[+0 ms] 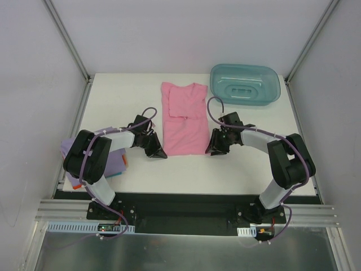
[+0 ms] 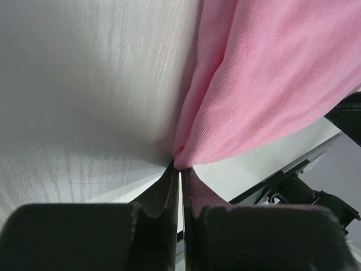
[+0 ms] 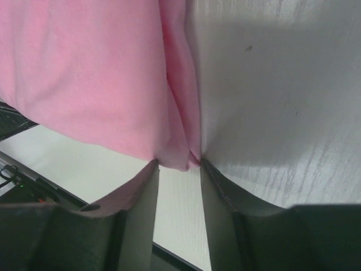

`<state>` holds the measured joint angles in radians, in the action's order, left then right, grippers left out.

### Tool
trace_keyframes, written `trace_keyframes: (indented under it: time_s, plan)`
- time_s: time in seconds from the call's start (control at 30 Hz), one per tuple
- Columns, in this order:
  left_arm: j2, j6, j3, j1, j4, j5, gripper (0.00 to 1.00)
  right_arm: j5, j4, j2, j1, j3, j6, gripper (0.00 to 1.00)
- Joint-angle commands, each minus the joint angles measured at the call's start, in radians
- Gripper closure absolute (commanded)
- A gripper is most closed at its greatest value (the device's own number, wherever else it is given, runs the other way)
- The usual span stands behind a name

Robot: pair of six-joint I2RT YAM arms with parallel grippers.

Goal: Fold and stack the t-shirts
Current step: Grab one side of the 2/3 rectangular tshirt with both arms

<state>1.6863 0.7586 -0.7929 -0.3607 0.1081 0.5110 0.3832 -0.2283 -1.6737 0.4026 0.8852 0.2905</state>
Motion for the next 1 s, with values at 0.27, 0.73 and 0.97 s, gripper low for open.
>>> trace_keyframes:
  time_s: [0.27,0.73,0.97]
  plan:
    - [-0.147,-0.027,0.04,-0.007,0.015,-0.02,0.73,0.002,0.0,-0.028,0.001,0.003,-0.014,0.99]
    - [-0.042,-0.021,-0.042,-0.007,0.019,-0.058,0.53,0.014,-0.003,0.008,0.001,-0.02,-0.028,0.99]
    - [0.024,-0.019,-0.059,-0.012,0.018,-0.043,1.0,0.019,-0.003,0.014,0.004,-0.031,-0.027,0.99]
